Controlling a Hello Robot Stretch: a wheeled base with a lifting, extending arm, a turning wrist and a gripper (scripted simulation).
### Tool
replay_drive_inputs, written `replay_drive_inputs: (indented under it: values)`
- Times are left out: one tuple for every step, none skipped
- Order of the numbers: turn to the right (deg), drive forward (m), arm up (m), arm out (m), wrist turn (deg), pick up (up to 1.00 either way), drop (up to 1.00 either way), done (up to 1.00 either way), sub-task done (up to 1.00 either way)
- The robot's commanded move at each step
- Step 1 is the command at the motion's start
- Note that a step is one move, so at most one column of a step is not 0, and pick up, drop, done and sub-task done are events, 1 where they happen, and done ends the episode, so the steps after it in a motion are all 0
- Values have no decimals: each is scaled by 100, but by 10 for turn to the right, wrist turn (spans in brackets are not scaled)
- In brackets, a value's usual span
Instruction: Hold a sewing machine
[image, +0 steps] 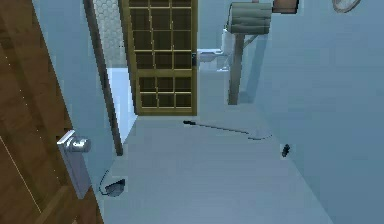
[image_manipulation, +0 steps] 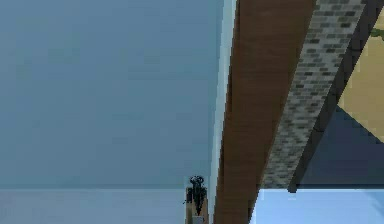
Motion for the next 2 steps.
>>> replay_drive_inputs:
  values:
    - [0, 0, 0, 32, 0, 0, 0, 0, 0]
    - [0, 0, 0, 0, 450, 0, 0, 0, 0]
